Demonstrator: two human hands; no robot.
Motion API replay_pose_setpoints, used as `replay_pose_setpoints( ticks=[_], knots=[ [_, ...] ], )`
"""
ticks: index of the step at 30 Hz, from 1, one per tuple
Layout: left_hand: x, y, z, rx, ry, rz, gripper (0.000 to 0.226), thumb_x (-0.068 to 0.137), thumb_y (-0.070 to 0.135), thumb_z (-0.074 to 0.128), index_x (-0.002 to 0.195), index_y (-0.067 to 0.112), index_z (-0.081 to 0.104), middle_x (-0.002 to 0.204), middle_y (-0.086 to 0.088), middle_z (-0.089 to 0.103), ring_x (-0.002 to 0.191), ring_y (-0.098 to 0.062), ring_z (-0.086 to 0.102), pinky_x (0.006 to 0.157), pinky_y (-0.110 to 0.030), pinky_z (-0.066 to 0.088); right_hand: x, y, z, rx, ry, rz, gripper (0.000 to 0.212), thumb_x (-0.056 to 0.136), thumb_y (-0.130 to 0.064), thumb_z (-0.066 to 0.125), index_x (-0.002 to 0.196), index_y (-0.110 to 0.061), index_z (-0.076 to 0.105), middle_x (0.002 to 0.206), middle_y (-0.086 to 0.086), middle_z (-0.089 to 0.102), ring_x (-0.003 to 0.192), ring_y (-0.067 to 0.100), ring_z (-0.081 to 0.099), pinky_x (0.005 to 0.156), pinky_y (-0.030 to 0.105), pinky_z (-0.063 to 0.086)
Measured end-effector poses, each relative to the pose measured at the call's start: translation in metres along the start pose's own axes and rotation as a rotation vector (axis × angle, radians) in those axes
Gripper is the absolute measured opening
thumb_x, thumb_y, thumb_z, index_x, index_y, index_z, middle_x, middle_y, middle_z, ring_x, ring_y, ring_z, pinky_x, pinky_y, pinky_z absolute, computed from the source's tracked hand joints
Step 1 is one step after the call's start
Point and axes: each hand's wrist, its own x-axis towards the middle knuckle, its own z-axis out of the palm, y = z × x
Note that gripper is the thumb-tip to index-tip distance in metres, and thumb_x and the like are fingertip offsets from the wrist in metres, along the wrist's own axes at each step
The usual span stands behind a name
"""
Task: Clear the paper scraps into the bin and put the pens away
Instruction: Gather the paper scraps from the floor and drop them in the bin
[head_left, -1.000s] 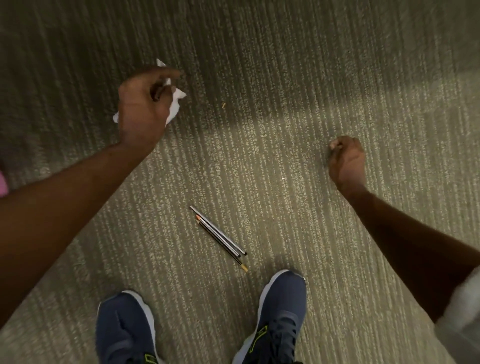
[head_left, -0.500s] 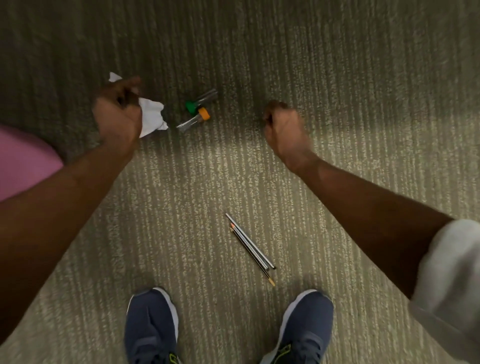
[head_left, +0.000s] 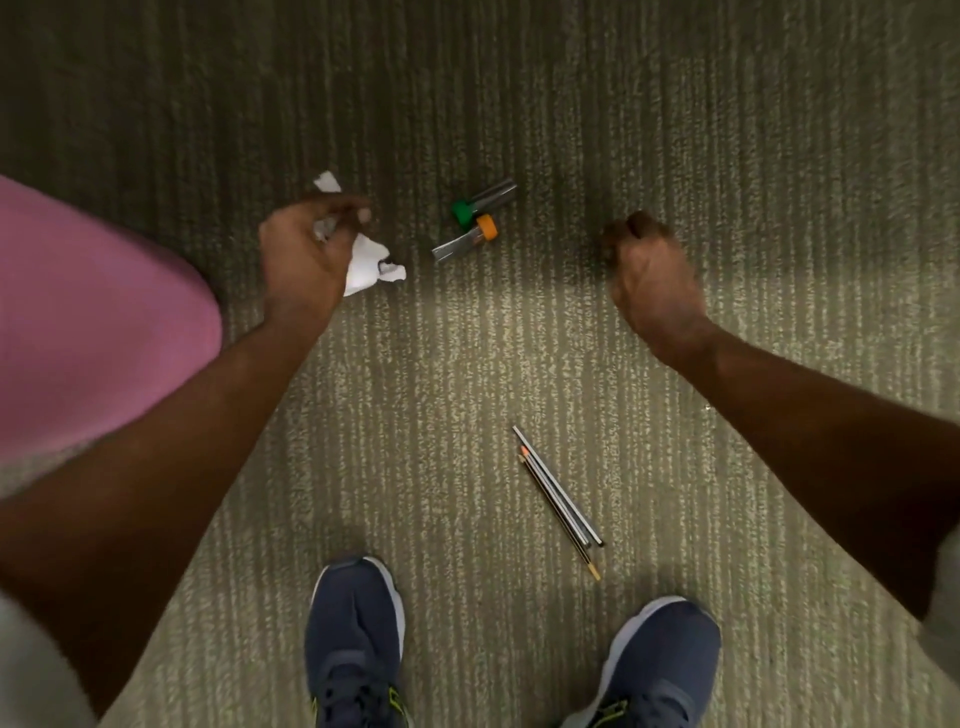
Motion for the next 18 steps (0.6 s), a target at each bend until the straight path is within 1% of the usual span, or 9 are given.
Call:
replay_pose_setpoints(
  ticks=[3,5,7,9,11,13,14,15,18],
  knots=[
    [-0.001,-0.003,-0.014,-0.402,0.196,-0.18,0.021,0.09,0.019,0.067,0.106,0.013,0.077,0.098,0.005,0.076,0.097,-0.005,0.068,0.097,-0.02,0.051,-0.003,-0.005,0.002,0.166,0.018,0.082,0.029,0.092,0.002,0.046,0.115,-0.007,0.061,0.112,0.017,0.057,0.093,0.032,0.059,0.079,0.04,0.054],
    [0.0,-0.011,-0.021,-0.618,0.231,-0.295,0.017,0.087,0.019,0.075,0.104,0.016,0.078,0.098,0.006,0.075,0.098,-0.008,0.067,0.102,-0.03,0.054,-0.011,-0.024,-0.002,0.298,0.065,0.093,0.021,0.097,-0.006,0.046,0.106,-0.008,0.065,0.105,0.016,0.06,0.089,0.028,0.058,0.079,0.037,0.051],
    [-0.004,-0.016,-0.026,-0.665,0.223,-0.357,0.016,0.086,0.019,0.077,0.102,0.017,0.078,0.096,0.01,0.076,0.099,-0.01,0.067,0.103,-0.034,0.054,-0.021,-0.061,-0.012,0.415,0.03,0.028,0.018,0.102,-0.014,0.047,0.102,-0.009,0.065,0.101,0.007,0.06,0.086,0.018,0.056,0.074,0.024,0.047],
    [-0.01,-0.022,-0.029,-0.621,0.221,-0.406,0.011,0.087,0.02,0.077,0.098,0.022,0.078,0.092,0.016,0.076,0.095,-0.009,0.068,0.099,-0.035,0.057,-0.027,-0.106,-0.019,0.52,-0.029,-0.042,0.013,0.102,-0.016,0.051,0.101,-0.013,0.063,0.098,-0.001,0.058,0.08,0.008,0.054,0.07,0.013,0.042],
    [-0.013,-0.029,-0.032,-0.607,0.258,-0.472,0.012,0.087,0.022,0.078,0.1,0.023,0.078,0.097,0.009,0.076,0.091,-0.01,0.07,0.093,-0.037,0.06,-0.023,-0.147,-0.016,0.588,-0.064,-0.102,0.006,0.097,-0.014,0.057,0.097,-0.014,0.063,0.094,-0.001,0.061,0.078,0.008,0.056,0.067,0.017,0.048],
    [-0.013,-0.037,-0.032,-0.672,0.272,-0.513,0.021,0.087,0.018,0.078,0.108,0.016,0.075,0.099,0.0,0.075,0.084,-0.009,0.071,0.081,-0.032,0.061,-0.011,-0.181,-0.009,0.613,-0.066,-0.154,0.004,0.092,-0.011,0.059,0.092,-0.013,0.063,0.088,0.003,0.064,0.075,0.016,0.059,0.066,0.034,0.053],
    [-0.014,-0.039,-0.032,-0.687,0.265,-0.514,0.022,0.087,0.015,0.077,0.109,0.013,0.074,0.097,-0.001,0.074,0.08,-0.008,0.071,0.079,-0.03,0.059,-0.004,-0.194,-0.005,0.612,-0.066,-0.151,0.005,0.09,-0.009,0.059,0.091,-0.012,0.063,0.086,0.006,0.065,0.075,0.021,0.061,0.067,0.042,0.053],
    [-0.014,-0.042,-0.031,-0.674,0.249,-0.506,0.02,0.087,0.012,0.077,0.107,0.013,0.074,0.093,0.001,0.074,0.078,-0.006,0.071,0.077,-0.028,0.058,0.003,-0.205,-0.002,0.608,-0.07,-0.132,0.008,0.088,-0.007,0.058,0.094,-0.011,0.061,0.086,0.008,0.066,0.075,0.026,0.063,0.066,0.044,0.053],
    [-0.021,-0.047,-0.028,-0.621,0.205,-0.479,0.016,0.087,0.008,0.075,0.102,0.013,0.074,0.085,0.007,0.073,0.071,0.0,0.069,0.069,-0.02,0.056,0.017,-0.221,0.01,0.513,-0.129,-0.057,0.024,0.087,-0.005,0.058,0.11,-0.012,0.059,0.094,0.015,0.07,0.084,0.035,0.068,0.069,0.043,0.056]
  ],
)
